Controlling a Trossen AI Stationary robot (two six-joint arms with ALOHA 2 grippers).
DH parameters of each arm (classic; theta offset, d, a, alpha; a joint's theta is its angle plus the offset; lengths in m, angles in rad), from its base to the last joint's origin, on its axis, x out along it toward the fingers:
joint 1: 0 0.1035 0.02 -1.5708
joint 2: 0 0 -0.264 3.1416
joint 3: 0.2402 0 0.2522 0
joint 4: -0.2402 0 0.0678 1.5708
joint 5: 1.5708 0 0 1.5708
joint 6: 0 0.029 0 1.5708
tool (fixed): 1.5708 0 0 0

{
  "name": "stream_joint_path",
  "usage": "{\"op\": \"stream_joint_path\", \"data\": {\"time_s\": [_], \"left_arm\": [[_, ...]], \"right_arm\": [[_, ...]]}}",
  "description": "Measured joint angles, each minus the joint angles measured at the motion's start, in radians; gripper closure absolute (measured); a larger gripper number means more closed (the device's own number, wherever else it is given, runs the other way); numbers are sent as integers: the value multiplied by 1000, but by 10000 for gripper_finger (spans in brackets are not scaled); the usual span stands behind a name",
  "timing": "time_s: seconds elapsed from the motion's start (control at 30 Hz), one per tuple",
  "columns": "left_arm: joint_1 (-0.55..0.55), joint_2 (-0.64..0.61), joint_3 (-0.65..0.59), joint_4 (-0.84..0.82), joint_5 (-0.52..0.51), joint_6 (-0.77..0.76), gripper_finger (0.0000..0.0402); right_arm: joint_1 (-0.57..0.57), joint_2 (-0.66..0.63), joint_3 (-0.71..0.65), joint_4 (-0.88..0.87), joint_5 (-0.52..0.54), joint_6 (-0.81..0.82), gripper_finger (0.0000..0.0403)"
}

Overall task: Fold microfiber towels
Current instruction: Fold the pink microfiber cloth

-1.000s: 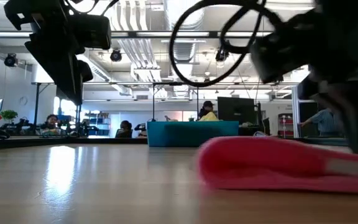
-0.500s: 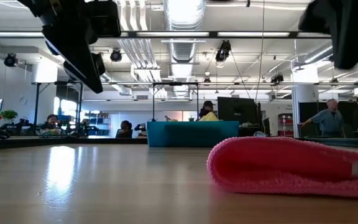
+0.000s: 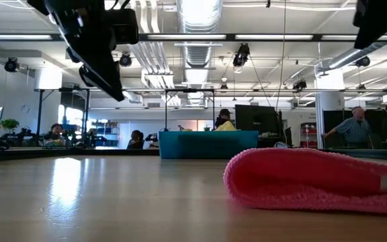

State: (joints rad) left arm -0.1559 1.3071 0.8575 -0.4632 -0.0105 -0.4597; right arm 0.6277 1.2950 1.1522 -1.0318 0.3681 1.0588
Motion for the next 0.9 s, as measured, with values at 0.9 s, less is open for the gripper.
{"op": "stream_joint_path", "data": {"time_s": [0.9], "left_arm": [[250, 48, 100, 454, 10, 257, 244]], "right_arm": [[-130, -394, -392, 56, 59, 101, 394]]}}
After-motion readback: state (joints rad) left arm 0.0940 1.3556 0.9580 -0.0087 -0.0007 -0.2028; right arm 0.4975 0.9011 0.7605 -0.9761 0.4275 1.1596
